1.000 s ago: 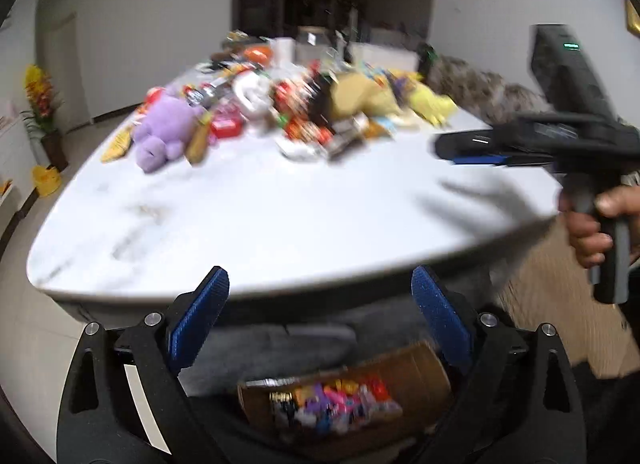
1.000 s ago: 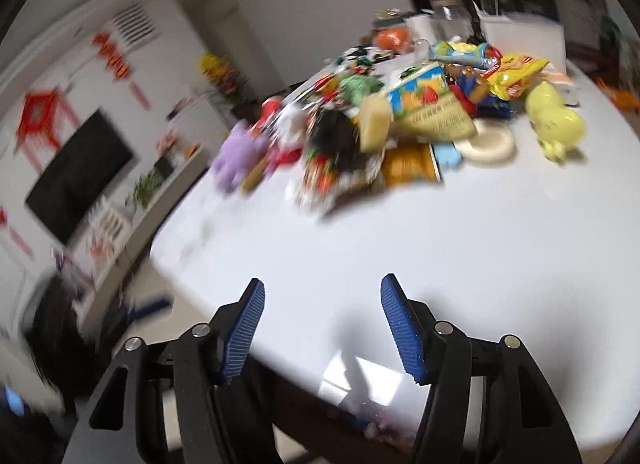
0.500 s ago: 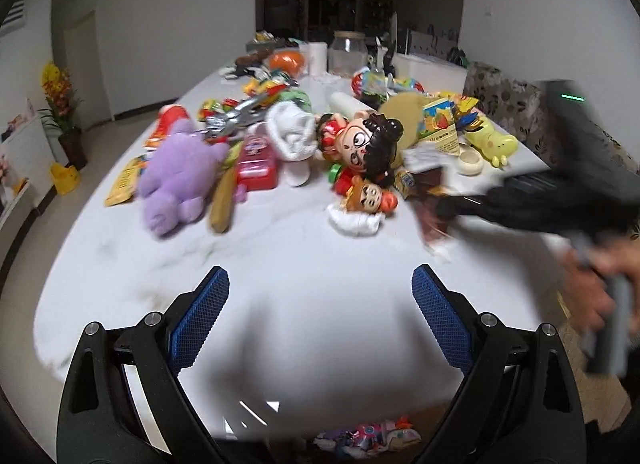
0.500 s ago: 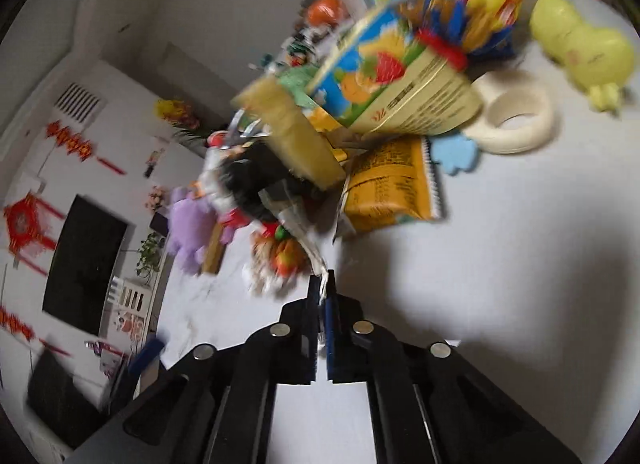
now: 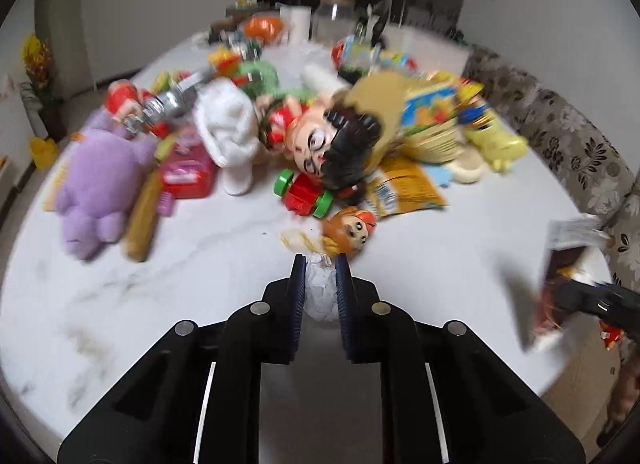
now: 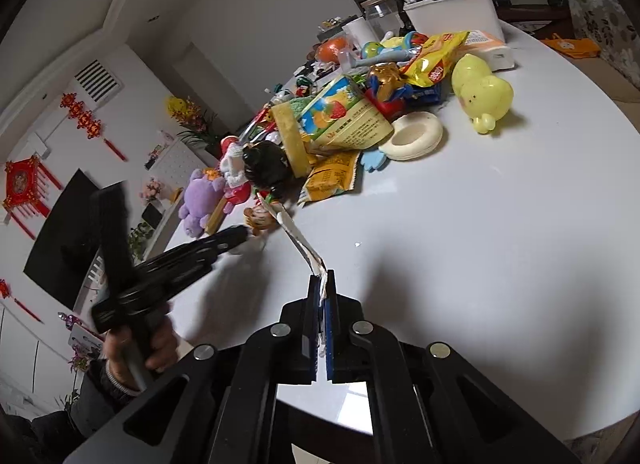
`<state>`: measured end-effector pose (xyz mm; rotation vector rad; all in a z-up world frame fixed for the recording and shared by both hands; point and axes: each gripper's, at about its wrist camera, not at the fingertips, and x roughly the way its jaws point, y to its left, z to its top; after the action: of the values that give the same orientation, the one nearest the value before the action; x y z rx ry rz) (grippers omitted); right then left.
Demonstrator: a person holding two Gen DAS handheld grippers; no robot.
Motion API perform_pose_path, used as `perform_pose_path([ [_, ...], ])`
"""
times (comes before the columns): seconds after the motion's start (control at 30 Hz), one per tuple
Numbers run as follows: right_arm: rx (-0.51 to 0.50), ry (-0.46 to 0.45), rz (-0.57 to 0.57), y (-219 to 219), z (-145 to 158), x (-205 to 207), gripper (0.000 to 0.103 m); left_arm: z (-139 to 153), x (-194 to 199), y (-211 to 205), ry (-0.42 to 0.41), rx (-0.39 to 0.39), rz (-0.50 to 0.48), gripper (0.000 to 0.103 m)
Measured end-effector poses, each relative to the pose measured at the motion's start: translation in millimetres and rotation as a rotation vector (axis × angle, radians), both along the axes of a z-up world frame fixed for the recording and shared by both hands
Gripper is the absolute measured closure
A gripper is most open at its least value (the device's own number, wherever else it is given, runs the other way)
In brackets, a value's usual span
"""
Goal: Collect trash
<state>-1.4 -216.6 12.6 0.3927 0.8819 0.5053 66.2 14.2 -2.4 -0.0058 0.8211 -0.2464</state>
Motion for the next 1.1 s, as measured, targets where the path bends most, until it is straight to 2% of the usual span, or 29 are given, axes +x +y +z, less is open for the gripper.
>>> perform_pose_path([
  [0.17,0.006,-0.041,0.049,8,9,-14,0.101,45,-60,8,-0.123,0.006,-0.016,0.088],
  [0.33,0.006,-0.074,0.141,22,21,-38,0.101,60,-96,15,-0.141,-0.038,-0.052,0.088],
  [0.47,-0.047,-0.040,0.267,27,16,-75,0.101,45,-139,11,-0.091,-0.040,-0.114,0.088],
  [0.6,-0.131,0.066,0.355,34,-20,-103,0.100,7,-169,4,0.001,-0.017,-0.168,0.087],
  [0.63,-0.150,0.093,0.363,36,-32,-106,0.097,-10,-172,2,0.035,-0.005,-0.166,0.082],
  [0.67,-0.169,0.128,0.369,39,-47,-109,0.090,-27,-174,0,0.064,-0.002,-0.181,0.070],
  [0.7,-0.196,0.159,0.378,42,-62,-110,0.067,-42,-175,-2,0.075,0.022,-0.178,0.047],
  [0.73,-0.219,0.170,0.378,44,-72,-111,0.057,-55,-174,-2,0.083,0.055,-0.162,0.035],
  [0.77,-0.270,0.164,0.362,47,-83,-113,0.056,-71,-172,-3,0.103,0.092,-0.153,0.028],
  [0.83,-0.347,0.137,0.376,53,-92,-117,0.056,-89,-168,-3,0.148,0.117,-0.148,0.028],
  [0.9,-0.361,0.099,0.374,50,-83,-121,0.056,-87,-167,1,0.149,0.105,-0.135,0.028],
  [1.0,-0.306,0.014,0.333,35,-52,-115,0.054,-54,-162,5,0.056,0.052,-0.133,0.025],
  [1.03,-0.285,-0.025,0.303,28,-38,-106,0.053,-37,-152,5,0.009,0.029,-0.125,0.019],
  [1.1,-0.259,-0.069,0.260,18,-22,-89,0.051,-21,-137,4,-0.046,0.013,-0.099,0.016],
])
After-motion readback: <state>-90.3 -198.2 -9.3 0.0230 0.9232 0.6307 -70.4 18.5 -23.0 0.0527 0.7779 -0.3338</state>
